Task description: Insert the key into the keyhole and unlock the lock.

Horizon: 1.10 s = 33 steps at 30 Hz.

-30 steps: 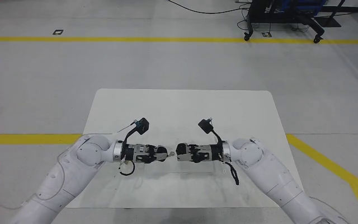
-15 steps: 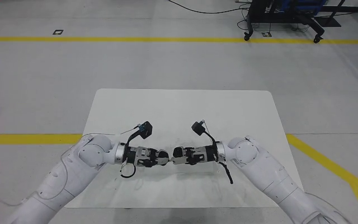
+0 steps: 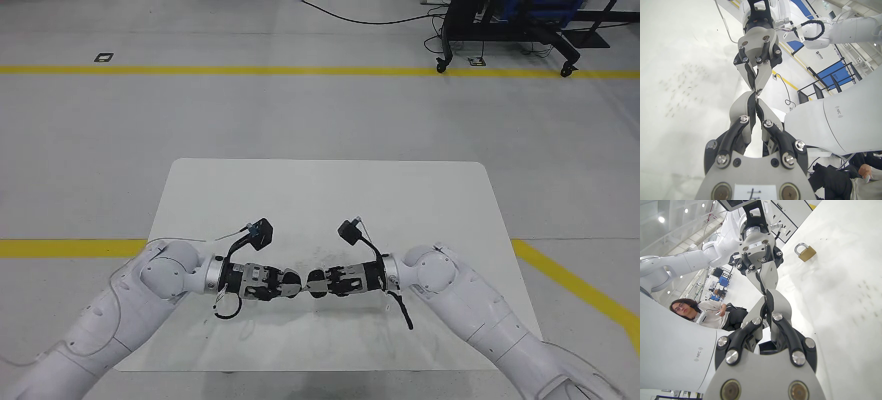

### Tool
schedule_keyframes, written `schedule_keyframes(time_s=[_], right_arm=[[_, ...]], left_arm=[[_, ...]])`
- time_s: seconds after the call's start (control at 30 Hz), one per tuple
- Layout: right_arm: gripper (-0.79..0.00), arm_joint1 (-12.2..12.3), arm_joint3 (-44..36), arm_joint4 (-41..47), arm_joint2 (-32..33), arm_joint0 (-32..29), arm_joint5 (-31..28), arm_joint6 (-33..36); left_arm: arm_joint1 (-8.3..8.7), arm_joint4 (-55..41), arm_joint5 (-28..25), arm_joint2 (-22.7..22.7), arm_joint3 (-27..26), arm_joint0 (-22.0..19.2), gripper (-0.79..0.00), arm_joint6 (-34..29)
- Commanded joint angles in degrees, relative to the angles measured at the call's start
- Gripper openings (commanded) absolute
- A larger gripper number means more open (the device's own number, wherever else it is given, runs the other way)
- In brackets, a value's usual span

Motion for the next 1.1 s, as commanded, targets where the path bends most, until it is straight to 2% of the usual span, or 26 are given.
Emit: schedule_keyframes(time_s=[0.0,0.1,0.13,0.17,0.2,0.33,0.53,0.73,1.07], right_arm=[[-0.785,0.00,-0.01,0.24,-0.15,-0.05,-0.13,0.33],[-0.785,-0.01,0.08,0.78,-0.27,-0.02,-0.42,0.70],[-0.785,-0.01,0.20,0.95,-0.23,-0.05,-0.65,0.56],[-0.785,-0.01,0.37,1.21,-0.09,-0.12,-1.10,0.17],[-0.785,0.00,0.71,1.64,0.25,-0.30,-1.98,-0.72],[-0.785,0.20,2.32,2.68,1.90,-1.59,-6.36,-4.35],[-0.785,1.48,4.52,3.58,7.95,-6.02,-17.50,-11.73],[-0.785,2.89,-3.72,2.06,18.81,-13.43,-17.50,-21.82],[-0.785,2.89,-3.72,2.06,18.81,-13.43,-17.50,-21.82]], left_arm=[[0.05,-0.10,0.06,0.01,-0.01,-0.08,-0.785,-0.06],[0.04,-1.19,0.62,-0.14,0.46,-0.10,-0.785,-0.07],[0.02,-1.95,0.88,-0.21,0.64,-0.13,-0.573,-0.09],[0.03,-2.13,0.91,-0.35,0.82,-0.32,-0.139,-0.38],[0.07,-2.22,0.83,-0.62,1.13,-0.43,0.000,-0.40],[0.34,-3.56,0.36,-2.11,2.25,-0.17,0.000,0.67],[0.99,-5.01,1.30,-5.72,4.08,1.26,0.000,5.16],[0.99,-5.01,1.30,-5.72,4.08,1.26,0.000,5.16],[1.06,-3.56,1.91,-6.63,3.51,1.30,0.000,6.63]])
